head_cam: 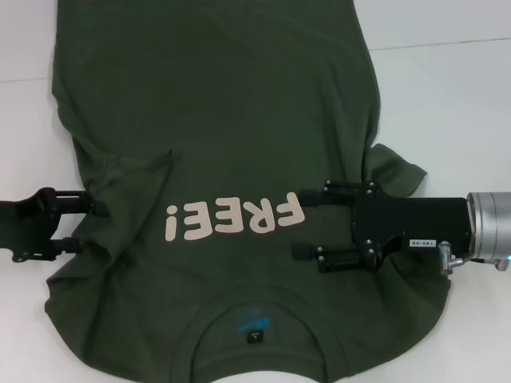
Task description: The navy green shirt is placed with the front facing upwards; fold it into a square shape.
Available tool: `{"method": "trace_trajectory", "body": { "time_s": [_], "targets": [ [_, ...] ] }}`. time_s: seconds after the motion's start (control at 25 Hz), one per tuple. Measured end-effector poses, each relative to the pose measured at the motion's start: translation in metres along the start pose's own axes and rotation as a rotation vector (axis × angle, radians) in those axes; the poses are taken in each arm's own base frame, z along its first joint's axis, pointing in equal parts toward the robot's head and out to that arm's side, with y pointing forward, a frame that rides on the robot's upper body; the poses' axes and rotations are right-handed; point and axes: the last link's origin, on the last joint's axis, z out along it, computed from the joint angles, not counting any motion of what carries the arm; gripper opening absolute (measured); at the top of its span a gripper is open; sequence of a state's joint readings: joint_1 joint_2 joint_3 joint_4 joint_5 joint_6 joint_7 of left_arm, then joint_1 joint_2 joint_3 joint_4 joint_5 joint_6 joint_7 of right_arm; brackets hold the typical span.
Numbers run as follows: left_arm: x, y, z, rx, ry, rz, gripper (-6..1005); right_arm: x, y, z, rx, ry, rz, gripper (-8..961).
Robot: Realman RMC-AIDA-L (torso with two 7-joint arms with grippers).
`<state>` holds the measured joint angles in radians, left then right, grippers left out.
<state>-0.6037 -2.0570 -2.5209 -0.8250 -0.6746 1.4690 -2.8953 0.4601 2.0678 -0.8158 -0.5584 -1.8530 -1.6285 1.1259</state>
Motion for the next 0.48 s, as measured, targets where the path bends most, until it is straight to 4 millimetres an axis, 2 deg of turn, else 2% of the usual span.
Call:
{"method": "trace_trajectory", "body": {
  "time_s": [0.48],
  "targets": [
    [0.0047,0.0012,0.006,0.047,-0.008,0.009,782,0.0007,0.0003,-0.0007,0.002,-0.001,0.002,857]
  ]
}}
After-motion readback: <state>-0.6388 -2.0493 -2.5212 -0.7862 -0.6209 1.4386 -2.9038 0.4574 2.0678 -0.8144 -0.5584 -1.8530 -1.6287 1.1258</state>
